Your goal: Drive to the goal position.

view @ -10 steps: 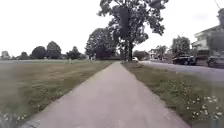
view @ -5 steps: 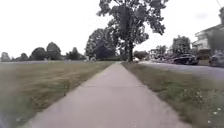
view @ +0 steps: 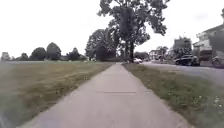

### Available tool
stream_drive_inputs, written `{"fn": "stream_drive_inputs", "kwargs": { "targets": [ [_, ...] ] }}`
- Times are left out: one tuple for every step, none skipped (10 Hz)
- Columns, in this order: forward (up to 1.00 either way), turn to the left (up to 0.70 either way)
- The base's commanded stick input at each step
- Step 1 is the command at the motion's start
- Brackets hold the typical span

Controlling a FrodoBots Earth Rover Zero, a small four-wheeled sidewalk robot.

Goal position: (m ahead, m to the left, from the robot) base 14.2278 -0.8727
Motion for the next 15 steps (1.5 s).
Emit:
{"fn": "stream_drive_inputs", "kwargs": {
  "targets": [
    [0.7,-0.18],
    [0.7,-0.27],
    [0.7,-0.35],
    [0.7,0.0],
    [0.7,0.0],
    [0.7,0.0],
    [0.7,0.0],
    [0.7,0.0],
    [0.7,0.0],
    [0.7,0.0],
    [0.7,0.0],
    [0.7,0.0],
    [0.7,0.0],
    [0.7,0.0],
    [0.7,0.0]
  ]
}}
